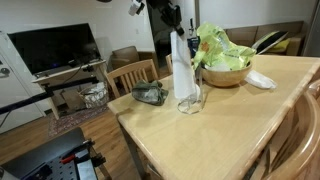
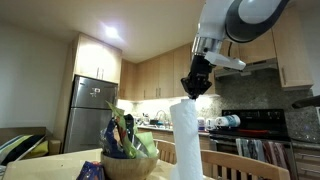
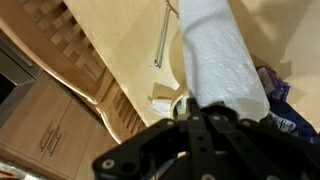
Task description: Remove the paper towel roll from the holder, move the holder to the right side of the table
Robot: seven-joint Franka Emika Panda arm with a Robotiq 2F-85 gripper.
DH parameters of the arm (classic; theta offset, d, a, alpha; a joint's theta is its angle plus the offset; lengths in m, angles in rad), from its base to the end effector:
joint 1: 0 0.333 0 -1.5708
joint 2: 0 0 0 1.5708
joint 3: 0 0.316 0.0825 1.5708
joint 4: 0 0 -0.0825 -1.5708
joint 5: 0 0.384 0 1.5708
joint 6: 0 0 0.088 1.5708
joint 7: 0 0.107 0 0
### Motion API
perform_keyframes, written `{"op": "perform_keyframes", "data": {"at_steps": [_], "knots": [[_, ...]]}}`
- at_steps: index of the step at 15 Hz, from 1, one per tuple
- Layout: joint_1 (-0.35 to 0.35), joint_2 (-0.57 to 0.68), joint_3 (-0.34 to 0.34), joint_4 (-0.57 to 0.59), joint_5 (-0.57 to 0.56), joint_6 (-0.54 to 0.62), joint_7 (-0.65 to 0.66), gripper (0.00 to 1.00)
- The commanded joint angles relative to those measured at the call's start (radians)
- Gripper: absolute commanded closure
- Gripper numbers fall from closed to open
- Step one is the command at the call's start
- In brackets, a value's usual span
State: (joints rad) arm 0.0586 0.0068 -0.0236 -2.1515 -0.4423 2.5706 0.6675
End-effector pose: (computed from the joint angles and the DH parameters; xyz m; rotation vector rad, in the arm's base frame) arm 0.5720 0.0270 0.4402 2.8673 -0.4449 0.7210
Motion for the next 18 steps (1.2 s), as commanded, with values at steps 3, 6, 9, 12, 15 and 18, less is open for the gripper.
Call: {"op": "perform_keyframes", "data": {"at_steps": [3,6,9,12,15,18], "knots": [[-0.021,-0.075,0.028,0.021,-0.010,-0.023,-0.001,1.00],[-0.032,-0.083,0.038,0.023,-0.008,-0.021,-0.002,1.00],[-0.036,-0.095,0.040,0.022,0.002,-0.020,-0.010,1.00],[-0.036,-0.107,0.041,0.030,0.034,-0.020,-0.021,1.00],[-0.039,-0.116,0.040,0.041,0.099,-0.018,-0.042,1.00],[-0.047,-0.122,0.041,0.053,0.141,-0.020,-0.056,1.00]]}}
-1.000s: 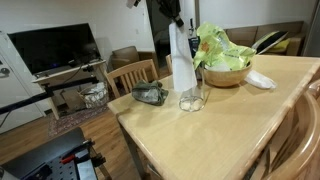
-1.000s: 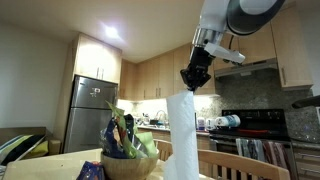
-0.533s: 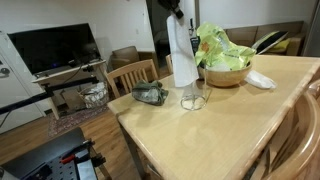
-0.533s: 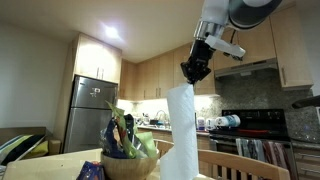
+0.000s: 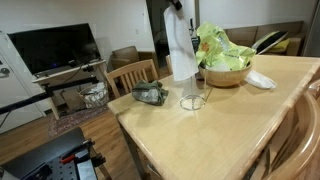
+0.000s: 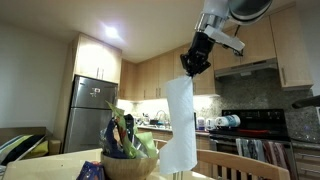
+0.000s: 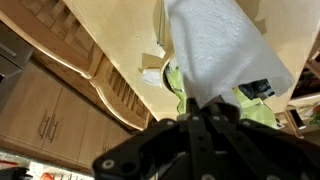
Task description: Remove the paper towel roll from the holder, move the holder to the right side of the table
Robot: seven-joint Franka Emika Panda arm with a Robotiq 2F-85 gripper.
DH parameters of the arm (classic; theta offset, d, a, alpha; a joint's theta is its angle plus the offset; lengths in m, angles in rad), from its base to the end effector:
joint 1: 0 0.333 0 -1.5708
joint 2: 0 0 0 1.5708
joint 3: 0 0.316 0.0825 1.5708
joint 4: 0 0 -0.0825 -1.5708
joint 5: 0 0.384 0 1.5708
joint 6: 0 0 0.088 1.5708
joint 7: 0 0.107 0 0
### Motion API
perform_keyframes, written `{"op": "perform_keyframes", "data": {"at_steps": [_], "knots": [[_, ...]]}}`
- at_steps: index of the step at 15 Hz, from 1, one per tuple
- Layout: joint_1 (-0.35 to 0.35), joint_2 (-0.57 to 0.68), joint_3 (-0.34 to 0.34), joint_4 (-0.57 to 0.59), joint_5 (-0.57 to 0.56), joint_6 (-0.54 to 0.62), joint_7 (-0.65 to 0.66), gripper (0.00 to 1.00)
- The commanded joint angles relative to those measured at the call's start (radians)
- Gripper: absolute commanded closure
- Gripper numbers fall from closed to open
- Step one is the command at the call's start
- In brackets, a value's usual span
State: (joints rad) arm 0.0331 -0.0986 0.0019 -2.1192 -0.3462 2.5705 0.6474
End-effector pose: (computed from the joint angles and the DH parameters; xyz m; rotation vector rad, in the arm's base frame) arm 0.5627 0.0252 0.5168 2.8892 -0.5446 0.9089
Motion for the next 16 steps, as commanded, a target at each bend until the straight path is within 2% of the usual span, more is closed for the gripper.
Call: {"op": "perform_keyframes", "data": {"at_steps": [1,6,16], "knots": [[-0.023,-0.020,0.016,0.024,0.053,-0.020,-0.037,1.00],[-0.028,-0.051,0.022,0.044,0.093,-0.025,-0.053,1.00],[-0.041,-0.122,0.047,0.071,0.099,-0.018,-0.050,1.00]]}}
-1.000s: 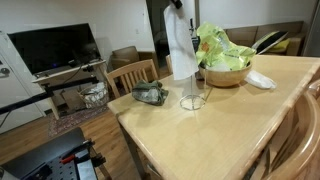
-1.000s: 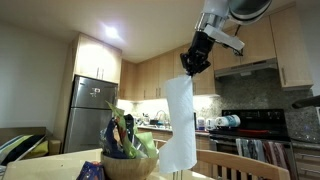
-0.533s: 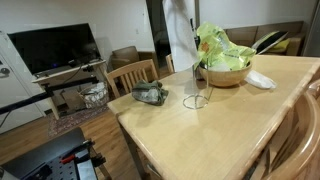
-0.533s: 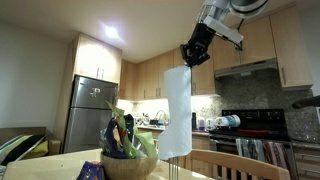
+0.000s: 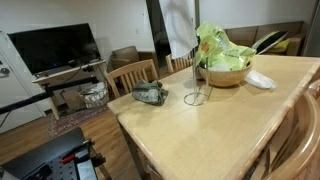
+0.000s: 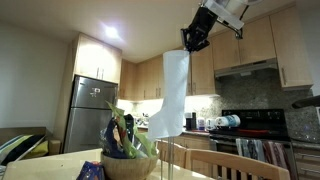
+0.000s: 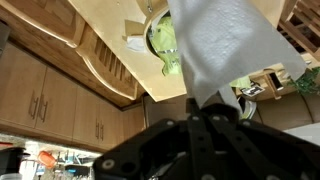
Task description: Remove the paper towel roll from the holder, move the holder to the right side of the table
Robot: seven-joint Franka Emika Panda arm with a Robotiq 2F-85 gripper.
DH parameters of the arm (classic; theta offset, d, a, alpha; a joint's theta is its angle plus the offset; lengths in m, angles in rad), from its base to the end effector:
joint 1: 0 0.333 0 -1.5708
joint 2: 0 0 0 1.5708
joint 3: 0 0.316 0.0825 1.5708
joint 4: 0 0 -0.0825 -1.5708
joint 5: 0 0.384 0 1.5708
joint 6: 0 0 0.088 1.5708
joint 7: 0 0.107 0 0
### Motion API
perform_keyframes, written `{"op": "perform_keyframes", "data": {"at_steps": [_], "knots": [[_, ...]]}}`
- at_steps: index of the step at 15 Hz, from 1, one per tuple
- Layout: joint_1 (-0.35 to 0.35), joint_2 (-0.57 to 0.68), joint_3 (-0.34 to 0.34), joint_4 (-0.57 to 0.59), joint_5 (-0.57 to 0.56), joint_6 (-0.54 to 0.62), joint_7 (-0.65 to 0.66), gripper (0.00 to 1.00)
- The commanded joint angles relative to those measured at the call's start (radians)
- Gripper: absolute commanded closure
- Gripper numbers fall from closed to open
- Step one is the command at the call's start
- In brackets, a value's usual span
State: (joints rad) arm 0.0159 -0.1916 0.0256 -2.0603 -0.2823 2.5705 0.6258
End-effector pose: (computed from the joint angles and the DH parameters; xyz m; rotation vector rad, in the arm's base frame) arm 0.5475 0.0283 0.5995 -2.8679 0.5822 -1.1248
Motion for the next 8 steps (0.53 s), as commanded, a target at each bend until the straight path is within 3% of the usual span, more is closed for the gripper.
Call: {"op": "perform_keyframes", "data": {"at_steps": [1,8], "knots": [[-0.026,-0.038,0.024,0.012,0.041,-0.017,-0.028,1.00],[-0.044,-0.103,0.026,0.001,0.098,-0.001,-0.038,1.00]]}}
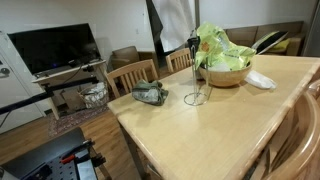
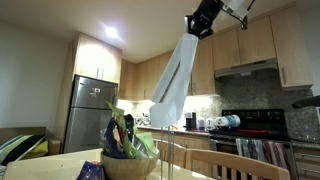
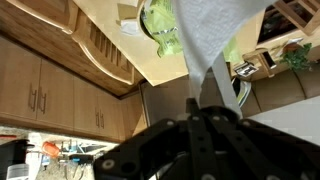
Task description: Remove the paper towel roll from the holder, move the holder to the right side of the table
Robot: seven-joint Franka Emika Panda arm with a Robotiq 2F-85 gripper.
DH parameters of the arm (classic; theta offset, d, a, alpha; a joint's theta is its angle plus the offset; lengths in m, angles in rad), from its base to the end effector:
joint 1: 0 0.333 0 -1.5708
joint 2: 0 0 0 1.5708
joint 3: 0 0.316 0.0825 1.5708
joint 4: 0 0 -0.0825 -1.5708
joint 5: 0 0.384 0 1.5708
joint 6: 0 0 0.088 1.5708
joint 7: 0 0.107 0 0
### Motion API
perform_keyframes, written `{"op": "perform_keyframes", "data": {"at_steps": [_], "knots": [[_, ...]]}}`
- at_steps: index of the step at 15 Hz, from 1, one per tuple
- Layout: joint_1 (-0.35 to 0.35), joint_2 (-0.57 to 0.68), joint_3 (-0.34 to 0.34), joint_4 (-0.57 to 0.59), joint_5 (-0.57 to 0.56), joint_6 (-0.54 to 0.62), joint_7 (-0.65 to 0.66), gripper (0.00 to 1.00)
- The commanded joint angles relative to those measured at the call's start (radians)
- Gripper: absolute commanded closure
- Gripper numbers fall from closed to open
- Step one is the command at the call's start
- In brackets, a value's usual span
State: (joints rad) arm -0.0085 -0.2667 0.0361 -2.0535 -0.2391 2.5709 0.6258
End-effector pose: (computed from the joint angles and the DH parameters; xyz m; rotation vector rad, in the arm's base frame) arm 0.5265 0.0207 0.6436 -2.7744 0.6309 -1.2118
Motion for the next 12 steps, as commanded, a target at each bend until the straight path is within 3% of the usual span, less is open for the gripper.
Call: {"op": "perform_keyframes", "data": {"at_steps": [1,12], "knots": [[-0.034,-0.008,0.029,0.000,0.033,0.001,-0.017,0.99],[-0.020,-0.007,0.034,-0.032,0.070,0.026,-0.057,1.00]]}}
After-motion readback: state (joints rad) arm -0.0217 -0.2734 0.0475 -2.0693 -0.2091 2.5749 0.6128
